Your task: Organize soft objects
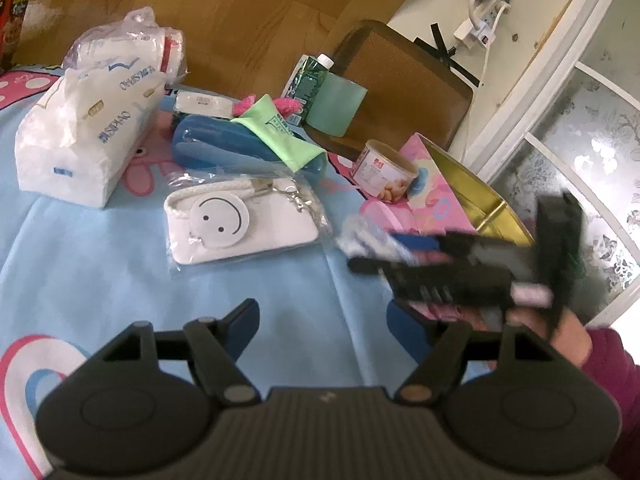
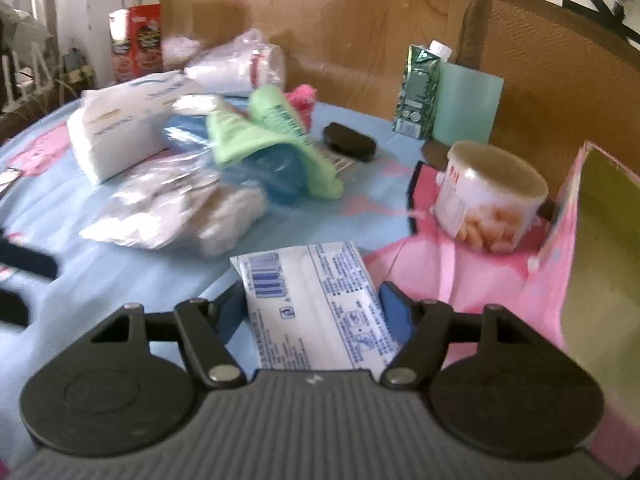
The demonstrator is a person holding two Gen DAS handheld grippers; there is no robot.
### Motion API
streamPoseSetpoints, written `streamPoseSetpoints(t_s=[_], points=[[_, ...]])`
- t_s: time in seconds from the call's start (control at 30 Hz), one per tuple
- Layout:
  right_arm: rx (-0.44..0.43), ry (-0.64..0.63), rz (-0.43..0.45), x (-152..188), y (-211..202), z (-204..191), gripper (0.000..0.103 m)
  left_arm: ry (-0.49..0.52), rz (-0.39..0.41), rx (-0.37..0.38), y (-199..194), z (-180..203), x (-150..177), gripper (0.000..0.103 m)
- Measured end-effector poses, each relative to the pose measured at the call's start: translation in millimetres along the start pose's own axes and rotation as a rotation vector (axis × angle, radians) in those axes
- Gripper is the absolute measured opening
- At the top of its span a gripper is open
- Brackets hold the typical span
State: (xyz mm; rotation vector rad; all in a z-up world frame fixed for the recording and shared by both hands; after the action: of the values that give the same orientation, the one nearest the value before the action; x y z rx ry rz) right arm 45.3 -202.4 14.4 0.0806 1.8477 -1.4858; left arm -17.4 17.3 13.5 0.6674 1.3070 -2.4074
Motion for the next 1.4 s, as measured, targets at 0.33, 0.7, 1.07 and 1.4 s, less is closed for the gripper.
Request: streamPoseSetpoints(t_s=[0.33, 0.7, 1.07, 1.4], points=[[-0.082, -0.009, 0.154, 83.2, -59.2, -42.7, 0.103, 0.038, -0.120, 0.063, 35.1, 32.5, 9.6, 0.073], [-0.057, -0.039, 0.174, 87.6, -48.3, -39.4, 0.068, 0.092, -0.137, 0.005, 64.4, 67.4, 2.9, 0.073], [0.236, -0.010, 0.453, 69.7, -111.3, 6.1, 0.068, 0.350, 0.030, 0.065, 57.7, 177.4, -65.7, 0.071], [0.518, 0.161, 0.400, 61.3, -100.4, 95.6, 0.071, 0.355, 0.036, 0.061, 122.4, 214.4, -83.4, 0.075]])
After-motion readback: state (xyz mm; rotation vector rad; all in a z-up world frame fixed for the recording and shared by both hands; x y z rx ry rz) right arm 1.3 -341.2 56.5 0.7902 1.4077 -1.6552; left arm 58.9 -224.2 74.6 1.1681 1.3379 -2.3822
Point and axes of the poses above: each gripper's, at about its wrist camera, not at the fingertips, and y roughly the way its jaws point, z to its right, x to its underside, the point moved 2 cm from there along y, roughly the way its jaws point, and after that the axes turned 11 degrees about -z, right-handed, at the moved point
